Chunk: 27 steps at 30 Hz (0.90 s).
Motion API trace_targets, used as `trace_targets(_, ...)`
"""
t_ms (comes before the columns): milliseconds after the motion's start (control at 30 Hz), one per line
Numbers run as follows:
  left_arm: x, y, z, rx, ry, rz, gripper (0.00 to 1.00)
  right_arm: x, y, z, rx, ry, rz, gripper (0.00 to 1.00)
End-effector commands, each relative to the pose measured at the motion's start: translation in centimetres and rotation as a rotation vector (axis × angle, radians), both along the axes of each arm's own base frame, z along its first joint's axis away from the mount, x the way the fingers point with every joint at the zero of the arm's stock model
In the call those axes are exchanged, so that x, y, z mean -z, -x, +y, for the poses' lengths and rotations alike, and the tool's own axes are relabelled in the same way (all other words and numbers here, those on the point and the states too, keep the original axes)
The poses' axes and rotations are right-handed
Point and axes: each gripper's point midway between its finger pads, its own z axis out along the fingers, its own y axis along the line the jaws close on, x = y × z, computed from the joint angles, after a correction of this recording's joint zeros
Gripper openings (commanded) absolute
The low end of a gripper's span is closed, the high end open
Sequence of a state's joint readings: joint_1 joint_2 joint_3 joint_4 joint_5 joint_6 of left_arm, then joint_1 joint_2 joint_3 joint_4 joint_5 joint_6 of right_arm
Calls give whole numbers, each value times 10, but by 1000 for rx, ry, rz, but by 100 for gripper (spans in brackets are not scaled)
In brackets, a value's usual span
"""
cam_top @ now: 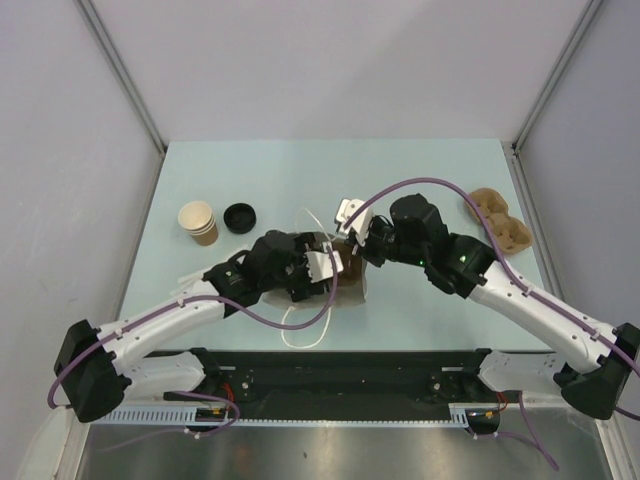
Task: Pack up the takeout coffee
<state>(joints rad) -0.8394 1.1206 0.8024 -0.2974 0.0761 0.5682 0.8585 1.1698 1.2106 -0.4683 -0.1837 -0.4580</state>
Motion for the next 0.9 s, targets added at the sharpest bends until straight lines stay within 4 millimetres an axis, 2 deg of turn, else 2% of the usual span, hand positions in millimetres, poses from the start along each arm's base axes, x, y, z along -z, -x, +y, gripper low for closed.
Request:
trace_targets(0,-23,0,-10,25,93,-89,27,-33,4,4,10,-80,-136,0)
trace_targets(133,-31,2,-18,58,140,-132,27,-29,10,5,11,-80,-125,0)
trace_targets(400,-29,-1,-34,103,150,-187,25,-26,14,6,10,-85,-96,0)
trace_targets(567,-23,0,-43,130,122,-169,25,-27,17,8,2,-100,-74,0)
trace_targets(767,-6,-2,-43,132,54,-134,24,-29,17,8,0,-125,-51,0)
trace_targets(867,-8,-3,-43,130,52,-143,24,-27,21,9,-22,-140,-15,0)
